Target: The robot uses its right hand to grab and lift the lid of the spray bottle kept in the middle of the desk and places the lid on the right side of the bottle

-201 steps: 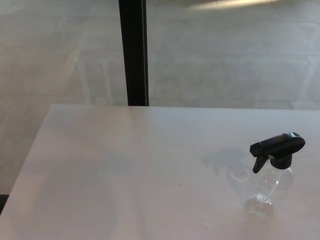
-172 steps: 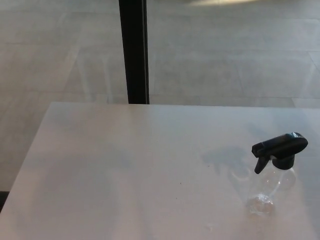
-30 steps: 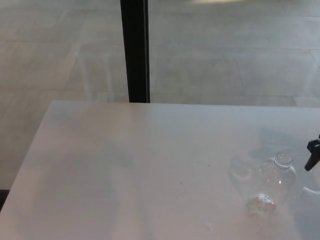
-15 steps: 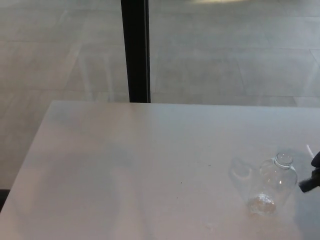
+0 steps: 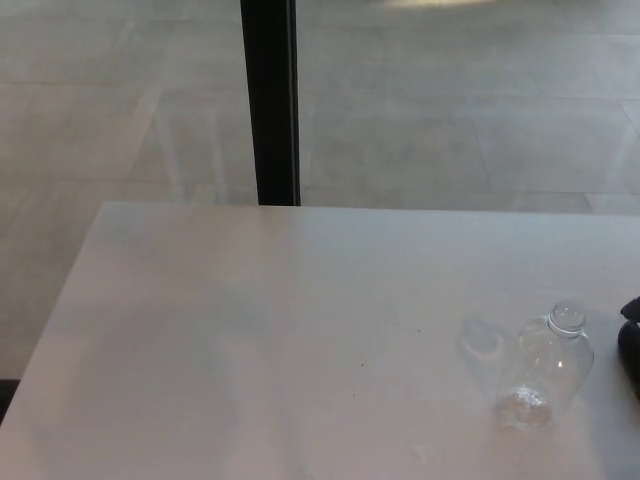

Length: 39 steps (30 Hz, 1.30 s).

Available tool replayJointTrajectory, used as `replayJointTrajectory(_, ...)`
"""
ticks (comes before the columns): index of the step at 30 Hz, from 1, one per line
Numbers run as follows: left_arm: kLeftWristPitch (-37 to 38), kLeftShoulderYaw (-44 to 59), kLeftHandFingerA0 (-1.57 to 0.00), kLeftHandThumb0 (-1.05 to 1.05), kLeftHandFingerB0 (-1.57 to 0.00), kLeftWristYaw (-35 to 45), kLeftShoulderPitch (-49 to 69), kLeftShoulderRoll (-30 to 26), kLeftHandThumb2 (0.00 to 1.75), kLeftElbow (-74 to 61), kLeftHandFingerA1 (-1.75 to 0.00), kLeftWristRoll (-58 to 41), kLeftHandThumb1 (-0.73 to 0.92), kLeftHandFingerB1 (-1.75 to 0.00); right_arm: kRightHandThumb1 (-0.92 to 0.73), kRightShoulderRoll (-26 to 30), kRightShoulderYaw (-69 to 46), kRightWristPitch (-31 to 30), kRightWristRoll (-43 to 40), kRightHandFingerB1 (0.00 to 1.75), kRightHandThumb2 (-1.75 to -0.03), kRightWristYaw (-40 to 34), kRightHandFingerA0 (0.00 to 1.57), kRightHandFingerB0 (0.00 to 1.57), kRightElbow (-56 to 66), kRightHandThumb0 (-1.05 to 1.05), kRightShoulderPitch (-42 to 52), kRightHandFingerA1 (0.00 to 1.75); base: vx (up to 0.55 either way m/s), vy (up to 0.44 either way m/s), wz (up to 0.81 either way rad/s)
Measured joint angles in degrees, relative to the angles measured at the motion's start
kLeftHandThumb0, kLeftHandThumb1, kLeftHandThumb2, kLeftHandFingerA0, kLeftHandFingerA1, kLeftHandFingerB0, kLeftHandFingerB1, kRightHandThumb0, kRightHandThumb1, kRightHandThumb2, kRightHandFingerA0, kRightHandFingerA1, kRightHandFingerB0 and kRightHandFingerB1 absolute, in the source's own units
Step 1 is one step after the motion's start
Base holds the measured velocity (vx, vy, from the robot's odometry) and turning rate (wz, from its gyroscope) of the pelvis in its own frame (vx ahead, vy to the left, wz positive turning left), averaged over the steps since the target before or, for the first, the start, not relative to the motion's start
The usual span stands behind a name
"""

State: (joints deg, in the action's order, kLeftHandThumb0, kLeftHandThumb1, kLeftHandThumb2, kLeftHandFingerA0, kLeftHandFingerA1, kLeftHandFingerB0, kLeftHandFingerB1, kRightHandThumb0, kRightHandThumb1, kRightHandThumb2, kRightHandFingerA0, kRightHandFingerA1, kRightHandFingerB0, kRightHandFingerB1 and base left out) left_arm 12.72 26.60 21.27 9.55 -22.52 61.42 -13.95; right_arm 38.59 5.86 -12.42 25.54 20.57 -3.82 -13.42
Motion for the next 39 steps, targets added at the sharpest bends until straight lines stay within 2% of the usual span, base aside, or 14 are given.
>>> replayJointTrajectory(11,0.2,-0.1,-0.57,-0.99,-0.35,0.0,0.5,0.0,0.86,0.0,-1.03,-0.2,0.67,-0.89,-0.68,3.5,-12.9,-1.3,-7.4,0.20,-1.09,7.2,0.00,0.06,13.4,-0.93,6.5,0.17,0.00,0.000,0.00)
replayJointTrajectory(13,0.2,-0.1,-0.59,-1.00,-0.37,0.0,0.5,0.0,1.10,-0.1,-0.95,-0.2,0.52,-0.81,-0.80,4.1,-16.1,-1.3,-8.4,0.21,-0.77,7.9,0.00,0.03,14.6,-0.78,7.5,0.06,0.00,0.000,0.00)
replayJointTrajectory(17,0.2,-0.3,-0.60,-1.05,-0.37,0.0,0.4,0.0,1.09,-0.1,-0.97,-0.2,0.52,-0.83,-0.84,4.3,-24.2,-1.3,-9.9,0.36,-0.67,8.3,0.00,0.04,15.4,-0.90,10.0,0.29,0.00,0.000,0.00)
replayJointTrajectory(19,0.2,-0.3,-0.66,-1.03,-0.30,0.0,0.4,0.0,1.19,-0.1,-0.99,-0.2,0.54,-0.79,-0.67,4.3,-27.7,-1.2,-10.4,0.40,-1.07,8.3,0.01,0.14,14.9,-1.03,11.1,0.23,0.00,0.000,0.00)
replayJointTrajectory(21,0.2,-0.3,-0.58,-1.02,-0.31,0.0,0.3,0.0,0.85,-0.1,-1.09,-0.2,0.68,-0.94,-0.77,4.3,-30.7,-1.1,-10.7,0.47,-0.67,8.3,0.00,0.12,13.7,-1.01,12.1,0.47,0.00,0.000,0.00)
replayJointTrajectory(22,0.2,-0.3,-0.58,-1.02,-0.33,0.0,0.3,0.0,0.85,-0.1,-1.06,-0.2,0.69,-0.90,-0.67,4.3,-33.0,-1.1,-11.0,0.49,-1.06,8.3,0.02,0.13,12.7,-1.03,13.0,0.30,0.00,0.000,0.00)
replayJointTrajectory(24,0.2,-0.3,-0.56,-0.99,-0.32,0.0,0.2,0.0,0.87,-0.1,-1.06,-0.2,0.69,-0.89,-0.77,4.3,-35.9,-1.0,-11.4,0.49,-0.63,8.1,0.00,0.14,11.2,-0.83,14.1,0.59,0.00,0.000,0.00)
replayJointTrajectory(30,0.2,-0.3,-0.55,-1.04,-0.30,0.0,-0.2,0.0,0.84,0.0,-1.09,-0.2,0.71,-0.93,-0.49,4.3,-46.3,-0.4,-13.4,0.53,-1.06,6.5,0.09,0.00,2.8,-0.39,17.7,0.61,0.00,0.000,0.00)
replayJointTrajectory(31,0.2,-0.3,-0.51,-1.01,-0.27,0.0,-0.2,0.0,0.86,0.0,-1.06,-0.2,0.70,-0.90,-0.74,4.3,-47.2,-0.2,-13.7,0.59,-0.62,6.3,0.00,0.05,1.7,-0.66,18.0,0.65,0.00,0.000,0.00)
replayJointTrajectory(35,0.1,-0.3,-0.50,-0.99,-0.31,0.0,-0.3,0.0,0.96,0.1,-1.04,-0.2,0.66,-0.90,-0.75,3.3,-53.4,0.5,-15.9,0.57,-0.62,5.0,0.00,0.03,-6.1,-0.65,19.6,0.68,0.00,0.000,0.00)
replayJointTrajectory(36,0.1,-0.3,-0.48,-0.98,-0.24,0.0,-0.4,0.0,0.91,0.1,-1.18,-0.2,0.67,-0.99,-0.69,2.9,-54.5,0.7,-16.4,0.61,-0.63,4.7,0.54,0.10,-7.7,-0.67,19.8,1.49,0.00,0.000,0.00)
replayJointTrajectory(37,0.1,-0.2,-0.44,-0.95,-0.22,0.0,-0.4,0.0,0.93,0.2,-1.16,-0.2,0.68,-0.98,-0.68,2.2,-55.7,0.9,-16.9,0.63,-0.60,4.3,0.83,0.10,-9.5,-0.69,20.0,1.45,0.00,0.000,0.00)
replayJointTrajectory(38,0.1,-0.2,-0.46,-0.95,-0.22,0.0,-0.4,0.0,0.90,0.2,-1.07,-0.3,0.71,-0.88,-0.74,1.3,-57.2,1.0,-17.5,0.59,-0.54,3.8,0.07,0.11,-11.6,-0.61,20.2,1.09,0.00,0.000,0.00)
replayJointTrajectory(39,0.1,-0.1,-0.46,-0.95,-0.22,0.0,-0.4,0.0,0.90,0.3,-1.07,-0.3,0.71,-0.88,-0.74,0.5,-58.1,1.1,-17.9,0.59,-0.54,3.5,0.07,0.11,-12.8,-0.61,20.3,1.09,0.00,0.000,0.00)
